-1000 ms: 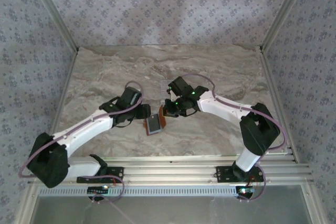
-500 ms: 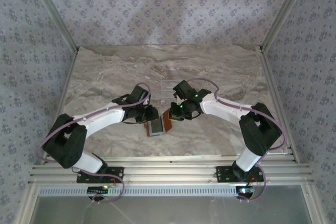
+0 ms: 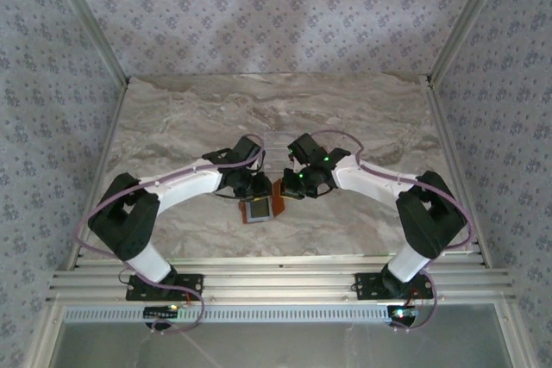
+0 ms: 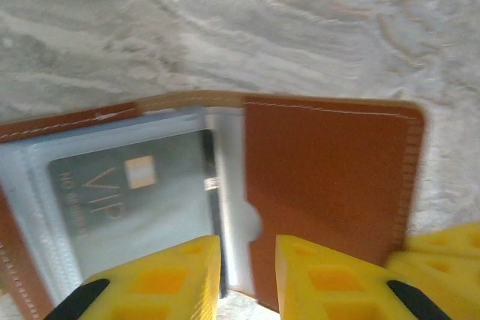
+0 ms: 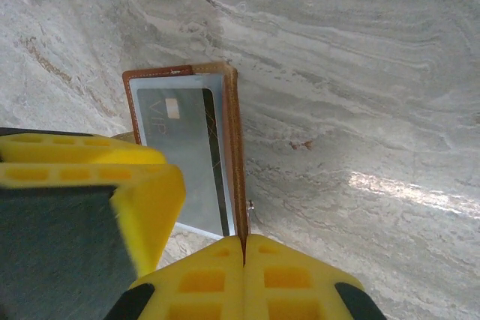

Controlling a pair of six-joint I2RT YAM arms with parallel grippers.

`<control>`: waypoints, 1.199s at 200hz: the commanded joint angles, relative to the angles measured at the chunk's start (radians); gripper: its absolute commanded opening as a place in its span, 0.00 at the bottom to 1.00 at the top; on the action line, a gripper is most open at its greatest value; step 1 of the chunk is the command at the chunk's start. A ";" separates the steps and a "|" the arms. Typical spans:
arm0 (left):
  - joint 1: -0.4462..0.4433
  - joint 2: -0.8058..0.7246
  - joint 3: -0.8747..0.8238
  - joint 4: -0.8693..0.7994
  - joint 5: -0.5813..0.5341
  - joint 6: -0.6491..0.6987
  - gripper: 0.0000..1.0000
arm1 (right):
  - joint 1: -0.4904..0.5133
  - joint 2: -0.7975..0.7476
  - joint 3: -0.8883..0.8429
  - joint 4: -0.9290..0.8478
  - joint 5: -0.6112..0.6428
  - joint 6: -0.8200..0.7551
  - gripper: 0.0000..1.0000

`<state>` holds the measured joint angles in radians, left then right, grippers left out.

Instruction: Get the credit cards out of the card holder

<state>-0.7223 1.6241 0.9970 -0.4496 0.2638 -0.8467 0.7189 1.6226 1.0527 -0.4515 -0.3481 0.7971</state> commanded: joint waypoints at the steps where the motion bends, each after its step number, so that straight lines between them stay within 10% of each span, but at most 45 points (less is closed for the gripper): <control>1: 0.000 0.021 0.008 -0.081 -0.053 0.006 0.27 | -0.009 -0.037 -0.018 -0.010 0.031 0.014 0.00; 204: 0.127 0.014 -0.152 -0.010 -0.081 0.050 0.22 | -0.066 -0.068 -0.152 0.010 0.088 0.014 0.00; 240: 0.135 0.039 -0.162 -0.003 -0.069 0.058 0.22 | -0.064 -0.033 -0.169 0.017 0.133 0.003 0.18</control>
<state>-0.5934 1.6192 0.8650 -0.4709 0.1875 -0.8101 0.6563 1.5593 0.9039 -0.4347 -0.2707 0.8043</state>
